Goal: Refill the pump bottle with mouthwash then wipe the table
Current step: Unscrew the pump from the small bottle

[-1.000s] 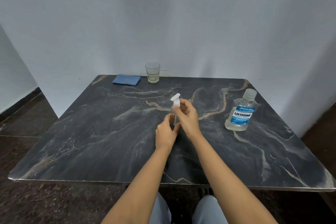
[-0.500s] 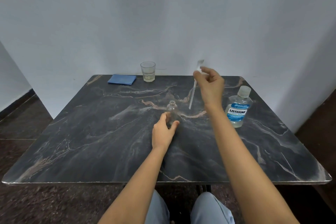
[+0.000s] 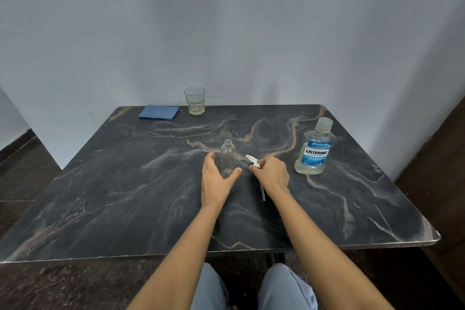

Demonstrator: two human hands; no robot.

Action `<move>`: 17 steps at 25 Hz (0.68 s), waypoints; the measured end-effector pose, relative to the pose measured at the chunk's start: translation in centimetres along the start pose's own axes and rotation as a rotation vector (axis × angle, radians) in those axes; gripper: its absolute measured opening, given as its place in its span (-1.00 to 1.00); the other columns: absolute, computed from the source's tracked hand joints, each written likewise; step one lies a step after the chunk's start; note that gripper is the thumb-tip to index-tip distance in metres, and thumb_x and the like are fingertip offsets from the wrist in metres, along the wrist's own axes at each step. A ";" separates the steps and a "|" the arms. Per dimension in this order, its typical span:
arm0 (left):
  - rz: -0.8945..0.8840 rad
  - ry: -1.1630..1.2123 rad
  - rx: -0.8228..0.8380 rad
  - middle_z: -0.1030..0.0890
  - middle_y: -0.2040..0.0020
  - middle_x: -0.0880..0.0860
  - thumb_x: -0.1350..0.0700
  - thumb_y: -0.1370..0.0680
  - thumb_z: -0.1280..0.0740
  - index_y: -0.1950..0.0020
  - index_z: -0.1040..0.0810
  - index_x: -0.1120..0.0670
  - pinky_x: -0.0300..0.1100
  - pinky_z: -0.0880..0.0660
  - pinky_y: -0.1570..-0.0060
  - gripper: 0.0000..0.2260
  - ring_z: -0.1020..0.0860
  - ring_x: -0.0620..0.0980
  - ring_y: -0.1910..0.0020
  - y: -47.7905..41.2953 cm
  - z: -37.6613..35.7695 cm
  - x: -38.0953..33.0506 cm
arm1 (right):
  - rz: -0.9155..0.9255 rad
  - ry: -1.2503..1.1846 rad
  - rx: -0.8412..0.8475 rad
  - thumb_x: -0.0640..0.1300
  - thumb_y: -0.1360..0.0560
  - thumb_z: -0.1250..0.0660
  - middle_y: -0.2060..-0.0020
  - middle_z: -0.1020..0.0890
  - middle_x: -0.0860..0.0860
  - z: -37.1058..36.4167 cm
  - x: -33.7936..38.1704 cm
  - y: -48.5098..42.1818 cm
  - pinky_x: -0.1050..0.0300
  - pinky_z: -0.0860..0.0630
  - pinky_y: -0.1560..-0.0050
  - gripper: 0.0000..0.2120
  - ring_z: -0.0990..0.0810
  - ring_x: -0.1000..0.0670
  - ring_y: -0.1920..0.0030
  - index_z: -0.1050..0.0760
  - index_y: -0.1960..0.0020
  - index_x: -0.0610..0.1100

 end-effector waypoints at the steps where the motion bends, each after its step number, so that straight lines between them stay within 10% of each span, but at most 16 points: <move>1: -0.007 0.018 -0.034 -0.35 -0.38 0.05 -0.04 -0.41 -0.51 -0.42 -0.26 0.08 -0.20 -0.33 -0.24 -0.30 -0.34 -0.05 -0.37 0.0 0.2 -0.2 | 0.006 0.003 0.000 0.10 -0.41 -0.38 0.02 -0.65 -0.05 -0.1 0.0 0.0 -0.03 -0.55 -0.01 -0.69 -0.54 -0.12 -0.10 -0.60 -0.06 -0.06; 9: -0.353 0.165 -0.337 -0.37 -0.14 0.04 0.12 -0.45 -0.45 -0.17 -0.40 0.15 -0.41 -0.35 -0.11 -0.63 -0.40 -0.14 -0.07 3.2 -0.1 -5.9 | 0.297 -0.211 -0.449 0.13 -0.49 -0.30 0.04 -0.59 0.03 10.3 1.6 3.1 0.09 -0.50 0.11 -0.71 -0.57 0.02 0.06 -0.51 -0.07 -0.06; 12: -0.394 0.194 -0.104 -0.38 -0.11 -0.02 0.11 -0.44 -0.49 -0.18 -0.41 0.09 -0.36 -0.39 -0.09 -0.61 -0.42 -0.17 -0.05 3.8 -3.8 -9.1 | 0.301 0.035 -0.772 0.21 -0.49 -0.27 0.05 -0.58 -0.04 16.3 1.0 3.2 0.08 -0.44 0.23 -0.60 -0.57 -0.07 0.10 -0.49 -0.08 -0.10; 17: -0.138 0.138 0.336 -0.41 -0.36 0.04 -0.02 -0.41 -0.52 -0.40 -0.29 0.09 -0.08 -0.37 -0.34 -0.33 -0.40 -0.01 -0.34 3.1 -11.3 -11.4 | 0.059 0.256 -0.418 0.20 -0.49 -0.23 -0.02 -0.54 -0.17 18.6 -1.9 -1.9 0.07 -0.37 0.22 -0.50 -0.56 -0.19 0.06 -0.48 -0.08 -0.25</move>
Point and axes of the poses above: each hand's wrist, its own y-axis away from the middle knuckle, its own z-axis out of the back of the hand, x = y × z, the point moved 4 cm from there along -y, towards the middle knuckle
